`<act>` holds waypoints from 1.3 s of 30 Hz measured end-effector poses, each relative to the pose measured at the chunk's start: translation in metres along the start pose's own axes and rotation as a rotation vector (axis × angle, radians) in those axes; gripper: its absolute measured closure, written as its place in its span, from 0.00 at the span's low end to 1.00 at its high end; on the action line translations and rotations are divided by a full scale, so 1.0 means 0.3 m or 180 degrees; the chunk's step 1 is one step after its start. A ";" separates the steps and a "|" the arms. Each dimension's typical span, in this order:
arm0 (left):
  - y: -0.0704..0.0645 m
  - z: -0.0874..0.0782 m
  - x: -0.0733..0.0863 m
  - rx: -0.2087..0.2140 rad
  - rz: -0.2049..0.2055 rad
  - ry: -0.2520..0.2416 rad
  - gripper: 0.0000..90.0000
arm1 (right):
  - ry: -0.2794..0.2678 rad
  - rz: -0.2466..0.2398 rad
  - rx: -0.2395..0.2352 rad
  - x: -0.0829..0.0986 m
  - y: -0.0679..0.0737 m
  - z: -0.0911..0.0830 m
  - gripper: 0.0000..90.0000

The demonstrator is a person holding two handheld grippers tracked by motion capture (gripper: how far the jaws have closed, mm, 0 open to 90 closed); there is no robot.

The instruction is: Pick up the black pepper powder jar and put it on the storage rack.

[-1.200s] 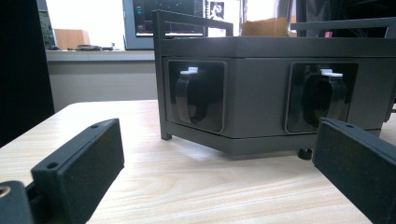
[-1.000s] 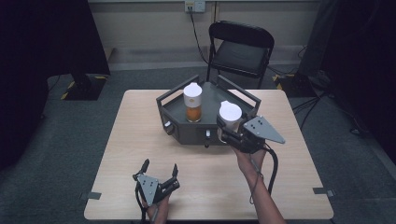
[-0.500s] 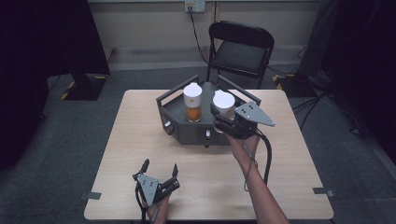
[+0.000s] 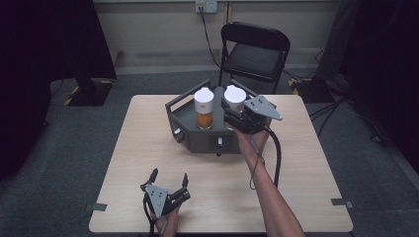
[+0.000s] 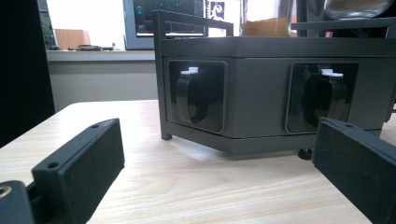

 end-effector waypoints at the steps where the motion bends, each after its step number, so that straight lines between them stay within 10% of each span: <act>1: 0.000 0.000 0.000 -0.0001 0.0000 0.0001 0.01 | -0.0004 0.0015 0.0023 0.002 -0.001 0.007 0.34; 39: 0.000 0.000 0.000 -0.0003 -0.0004 -0.0002 0.01 | 0.0057 0.0094 0.0339 0.111 -0.010 0.096 0.34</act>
Point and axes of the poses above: each handheld gripper's, and its own axes: z roughly forward along the jaws, x roughly out of its underside, y roughly to its left, the point moved 6 cm from there along z, roughly forward along the jaws, and after that the axes turned 15 degrees about z, right-handed, at the moved point
